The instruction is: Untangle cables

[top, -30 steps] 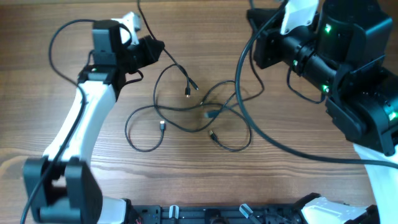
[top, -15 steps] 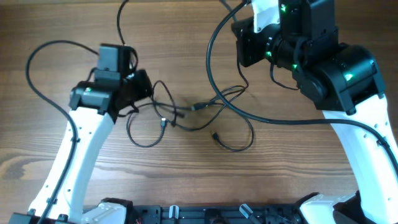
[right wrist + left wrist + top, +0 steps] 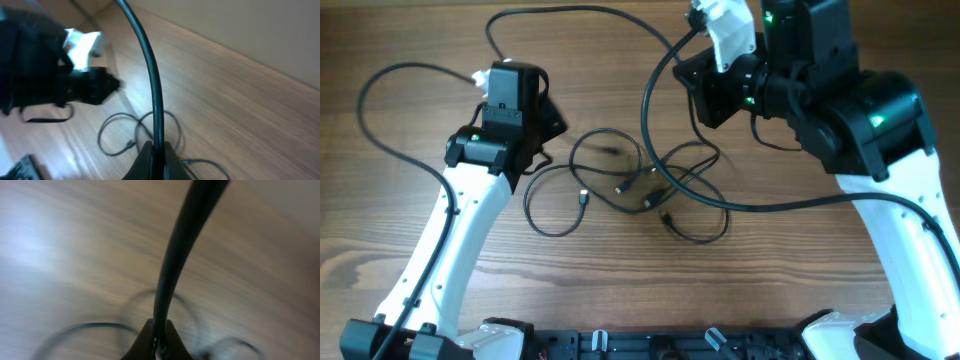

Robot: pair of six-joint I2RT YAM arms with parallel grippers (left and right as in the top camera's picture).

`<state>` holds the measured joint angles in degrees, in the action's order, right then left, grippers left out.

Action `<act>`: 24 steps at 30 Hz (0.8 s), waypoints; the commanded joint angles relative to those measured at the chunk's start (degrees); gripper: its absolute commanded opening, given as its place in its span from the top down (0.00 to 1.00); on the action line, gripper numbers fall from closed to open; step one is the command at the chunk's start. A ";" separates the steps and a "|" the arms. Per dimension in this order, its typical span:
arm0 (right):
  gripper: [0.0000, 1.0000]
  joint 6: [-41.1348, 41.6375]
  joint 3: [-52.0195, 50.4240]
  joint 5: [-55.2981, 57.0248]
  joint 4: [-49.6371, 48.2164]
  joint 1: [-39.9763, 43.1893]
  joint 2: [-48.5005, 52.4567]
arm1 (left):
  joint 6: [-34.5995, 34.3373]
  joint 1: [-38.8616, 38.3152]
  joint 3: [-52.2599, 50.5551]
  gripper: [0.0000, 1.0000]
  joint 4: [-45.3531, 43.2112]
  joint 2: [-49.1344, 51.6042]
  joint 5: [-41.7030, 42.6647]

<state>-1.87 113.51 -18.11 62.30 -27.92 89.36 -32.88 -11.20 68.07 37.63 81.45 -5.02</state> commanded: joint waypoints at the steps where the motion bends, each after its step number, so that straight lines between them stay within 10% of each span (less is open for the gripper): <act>1: 0.96 -2.64 0.74 -9.94 -0.07 0.04 4.42 | -4.55 -0.26 -0.13 0.96 -10.51 0.11 36.35; 5: 0.96 -3.61 0.74 -16.11 -0.13 -0.09 8.79 | -11.08 -0.26 -0.13 0.96 -16.35 0.11 40.81; 14: 0.96 -7.34 0.74 -16.22 -0.33 -0.35 13.29 | 0.48 -0.26 -0.15 0.96 -18.18 0.22 43.80; 24: 0.92 -7.37 -0.02 -12.79 2.78 -0.35 17.97 | -21.64 2.49 -0.15 0.96 -20.57 0.22 52.83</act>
<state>-8.25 113.49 -31.62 64.51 -27.97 105.56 -49.69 -10.13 67.61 17.65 81.56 43.09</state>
